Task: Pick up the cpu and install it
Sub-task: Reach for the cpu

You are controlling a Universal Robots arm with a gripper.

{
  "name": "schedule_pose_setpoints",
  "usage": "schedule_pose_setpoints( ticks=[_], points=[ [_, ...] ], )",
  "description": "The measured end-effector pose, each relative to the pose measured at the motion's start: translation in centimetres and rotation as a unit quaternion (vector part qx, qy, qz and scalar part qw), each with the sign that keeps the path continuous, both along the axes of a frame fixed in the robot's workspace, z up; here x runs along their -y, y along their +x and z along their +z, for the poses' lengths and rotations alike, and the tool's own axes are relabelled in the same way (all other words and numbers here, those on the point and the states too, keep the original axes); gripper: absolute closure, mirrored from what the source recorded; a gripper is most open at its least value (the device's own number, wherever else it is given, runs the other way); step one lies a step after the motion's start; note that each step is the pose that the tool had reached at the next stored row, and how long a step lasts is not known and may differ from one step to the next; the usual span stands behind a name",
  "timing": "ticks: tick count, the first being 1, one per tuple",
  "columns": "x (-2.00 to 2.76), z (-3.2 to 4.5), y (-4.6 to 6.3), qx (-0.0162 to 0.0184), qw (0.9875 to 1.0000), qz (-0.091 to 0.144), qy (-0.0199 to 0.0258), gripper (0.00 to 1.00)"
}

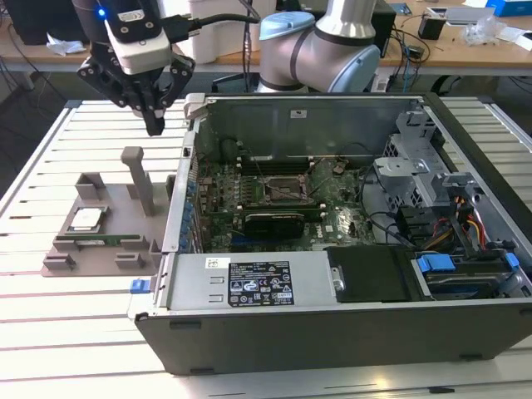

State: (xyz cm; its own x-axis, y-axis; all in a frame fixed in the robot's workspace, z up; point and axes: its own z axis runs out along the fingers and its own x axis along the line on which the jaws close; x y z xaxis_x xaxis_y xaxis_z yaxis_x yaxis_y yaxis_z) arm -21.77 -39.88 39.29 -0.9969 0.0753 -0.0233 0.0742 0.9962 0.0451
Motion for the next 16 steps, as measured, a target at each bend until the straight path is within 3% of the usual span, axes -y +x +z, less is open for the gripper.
schedule_pose_setpoints(
  ticks=[7, 16],
  points=[
    [0.0, -0.02, -1.8, 0.0, 1.0, 0.0, 0.0, 0.89],
    [0.0, -0.04, -3.3, 0.0, 1.0, 0.0, 0.0, 0.89]
  ],
)
